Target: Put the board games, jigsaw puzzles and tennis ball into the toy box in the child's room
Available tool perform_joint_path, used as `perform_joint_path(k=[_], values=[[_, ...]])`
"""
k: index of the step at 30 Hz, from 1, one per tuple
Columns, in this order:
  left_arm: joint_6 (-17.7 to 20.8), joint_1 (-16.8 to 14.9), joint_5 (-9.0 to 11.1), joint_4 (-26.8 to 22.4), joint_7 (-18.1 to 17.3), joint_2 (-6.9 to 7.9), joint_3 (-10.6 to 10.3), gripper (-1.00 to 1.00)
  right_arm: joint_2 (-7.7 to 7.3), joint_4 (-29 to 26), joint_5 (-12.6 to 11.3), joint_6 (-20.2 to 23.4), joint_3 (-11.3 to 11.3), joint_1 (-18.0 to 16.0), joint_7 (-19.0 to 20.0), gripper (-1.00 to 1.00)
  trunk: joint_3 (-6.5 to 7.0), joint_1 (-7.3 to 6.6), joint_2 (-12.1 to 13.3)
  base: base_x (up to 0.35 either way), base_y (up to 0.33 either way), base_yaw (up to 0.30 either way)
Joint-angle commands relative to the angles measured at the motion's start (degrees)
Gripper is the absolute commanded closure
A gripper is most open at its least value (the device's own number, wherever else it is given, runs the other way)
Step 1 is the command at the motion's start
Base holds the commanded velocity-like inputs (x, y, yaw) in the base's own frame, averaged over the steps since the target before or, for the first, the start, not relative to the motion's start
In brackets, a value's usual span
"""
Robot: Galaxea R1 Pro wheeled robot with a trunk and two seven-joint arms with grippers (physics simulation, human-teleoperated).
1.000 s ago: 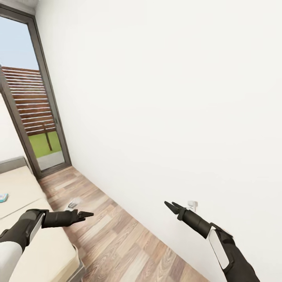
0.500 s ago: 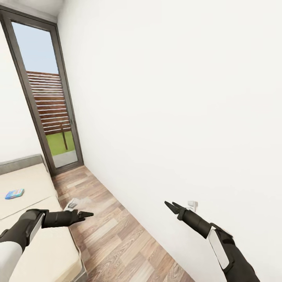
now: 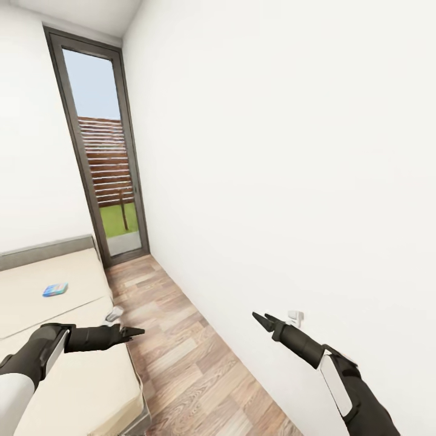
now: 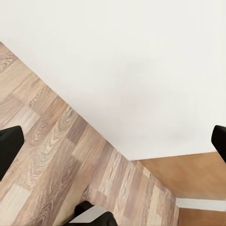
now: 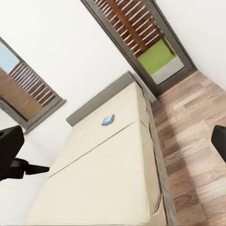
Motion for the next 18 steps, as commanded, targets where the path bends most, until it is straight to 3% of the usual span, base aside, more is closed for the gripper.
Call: perform_joint_path(k=[1,11,18], values=[[0.53,-0.03,-0.21,0.01,-0.26,-0.04,0.21,-1.00,-0.01,0.02,-0.47,0.52,0.63,-0.01,-0.05,-1.00,0.03,0.02,-0.04,0.000,0.000,0.231],[0.53,-0.03,-0.21,0.01,-0.22,-0.04,0.19,-1.00,-0.01,0.19,-0.69,0.27,2.41,-0.01,-1.28,-1.00,0.60,0.02,-0.04,0.000,0.000,0.228],[0.53,-0.03,-0.23,0.01,-0.20,-0.04,0.19,-1.00,-0.09,0.54,-0.93,0.49,2.31,-0.01,-1.45,-1.00,0.71,0.02,-0.04,0.000,0.000,0.076]])
